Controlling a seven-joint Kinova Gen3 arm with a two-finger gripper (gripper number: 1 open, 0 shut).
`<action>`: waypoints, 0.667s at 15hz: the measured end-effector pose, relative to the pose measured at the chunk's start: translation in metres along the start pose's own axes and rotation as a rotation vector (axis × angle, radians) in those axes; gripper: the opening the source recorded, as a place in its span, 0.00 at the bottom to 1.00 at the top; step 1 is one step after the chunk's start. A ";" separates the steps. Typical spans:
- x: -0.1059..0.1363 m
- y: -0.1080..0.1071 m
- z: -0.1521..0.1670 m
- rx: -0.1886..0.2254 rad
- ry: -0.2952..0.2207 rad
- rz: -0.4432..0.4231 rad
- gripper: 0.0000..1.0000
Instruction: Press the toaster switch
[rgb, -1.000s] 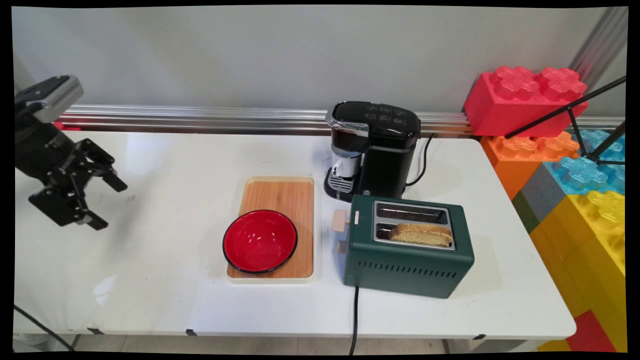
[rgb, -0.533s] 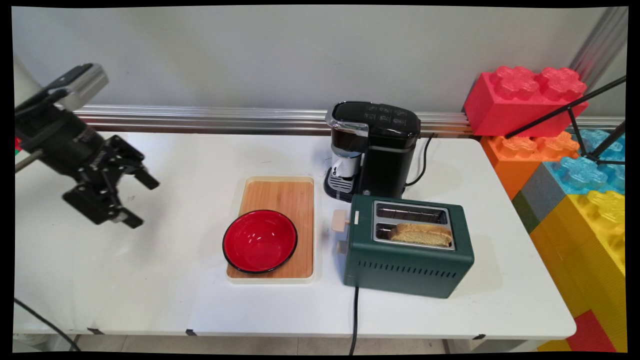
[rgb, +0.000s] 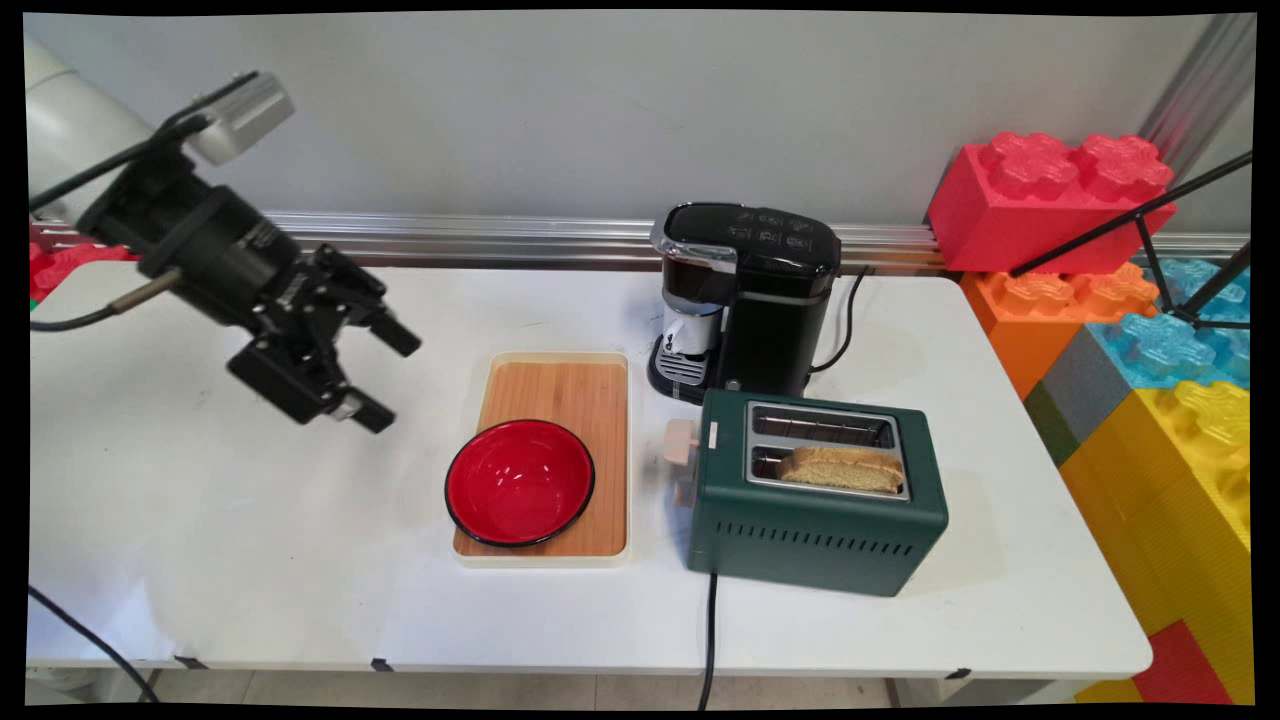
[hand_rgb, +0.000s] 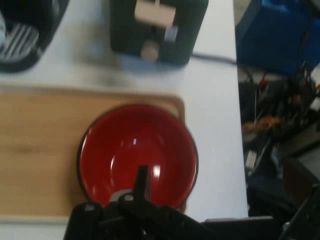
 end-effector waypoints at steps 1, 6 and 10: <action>0.007 -0.001 0.003 -0.005 0.024 0.008 1.00; 0.026 -0.009 0.012 -0.018 0.098 0.034 1.00; 0.031 -0.016 0.016 -0.028 0.120 0.050 0.00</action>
